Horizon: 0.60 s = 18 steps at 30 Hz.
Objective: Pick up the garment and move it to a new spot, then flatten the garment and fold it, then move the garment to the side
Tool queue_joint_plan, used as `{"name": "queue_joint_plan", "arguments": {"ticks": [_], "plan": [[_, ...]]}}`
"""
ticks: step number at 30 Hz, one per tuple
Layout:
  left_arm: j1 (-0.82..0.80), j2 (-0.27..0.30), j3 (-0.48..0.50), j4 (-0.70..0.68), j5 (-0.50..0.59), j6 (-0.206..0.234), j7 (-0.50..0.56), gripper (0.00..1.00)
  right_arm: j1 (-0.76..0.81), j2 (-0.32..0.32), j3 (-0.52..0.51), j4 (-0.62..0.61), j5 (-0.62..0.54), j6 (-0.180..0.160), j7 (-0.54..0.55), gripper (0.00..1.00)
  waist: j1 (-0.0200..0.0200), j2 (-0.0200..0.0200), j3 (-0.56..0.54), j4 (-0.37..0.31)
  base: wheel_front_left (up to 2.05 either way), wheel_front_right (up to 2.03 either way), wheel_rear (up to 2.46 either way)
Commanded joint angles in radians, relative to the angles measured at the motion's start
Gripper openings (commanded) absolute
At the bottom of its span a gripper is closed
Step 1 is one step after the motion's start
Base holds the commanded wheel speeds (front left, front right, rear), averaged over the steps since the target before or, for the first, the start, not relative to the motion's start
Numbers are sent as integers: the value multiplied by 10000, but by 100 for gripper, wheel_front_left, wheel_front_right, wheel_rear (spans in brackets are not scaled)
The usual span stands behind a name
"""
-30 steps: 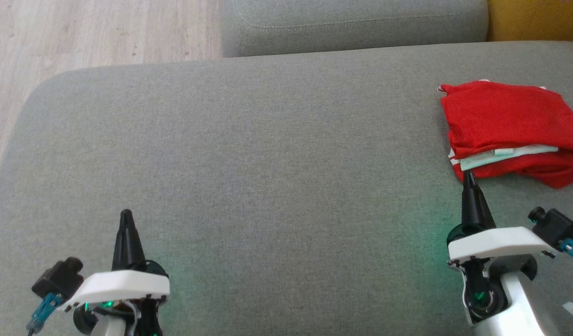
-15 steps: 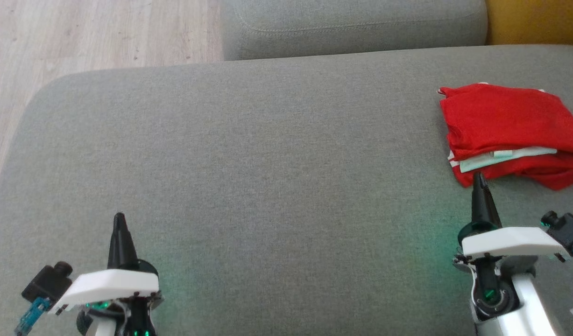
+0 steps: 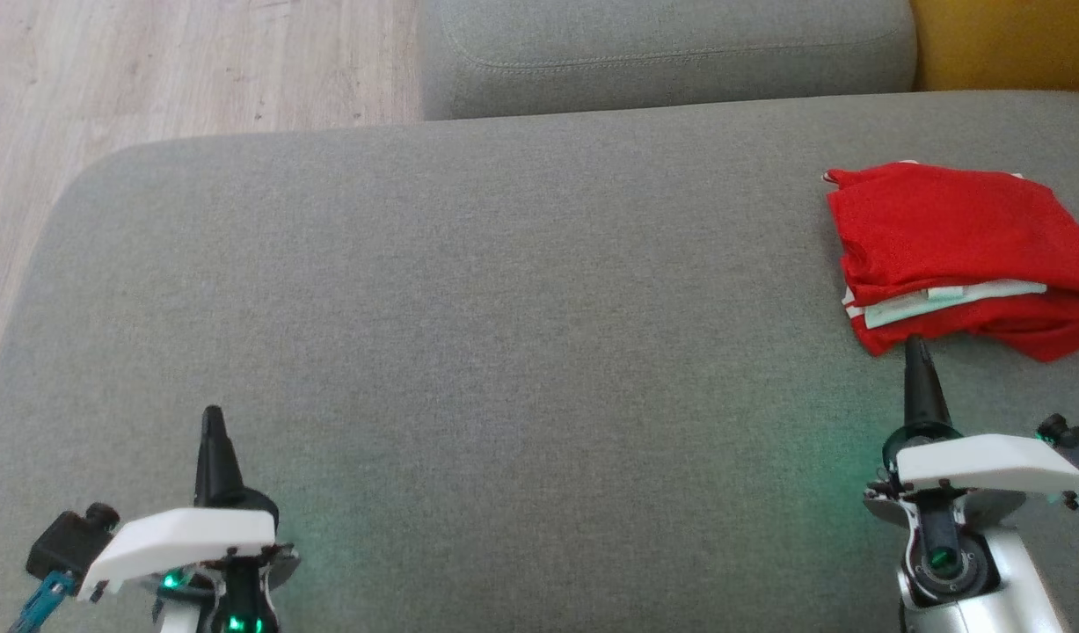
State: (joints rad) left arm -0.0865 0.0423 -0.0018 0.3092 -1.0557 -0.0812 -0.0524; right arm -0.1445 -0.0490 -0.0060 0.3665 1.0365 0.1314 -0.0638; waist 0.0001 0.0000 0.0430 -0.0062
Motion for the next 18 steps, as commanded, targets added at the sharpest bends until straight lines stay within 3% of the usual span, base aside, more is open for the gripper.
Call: {"name": "queue_joint_plan", "arguments": {"ticks": [1,18], "plan": [[-284,44,237,-383,-194,-95,63,0,-174,-149,61,-418,231,-3,51,0,0,0,-5,1,0,0,0],[-262,55,525,-463,-1874,-221,564,0,1,-149,-238,-673,2008,-5,545,0,0,0,-129,20,0,0,0]]}}
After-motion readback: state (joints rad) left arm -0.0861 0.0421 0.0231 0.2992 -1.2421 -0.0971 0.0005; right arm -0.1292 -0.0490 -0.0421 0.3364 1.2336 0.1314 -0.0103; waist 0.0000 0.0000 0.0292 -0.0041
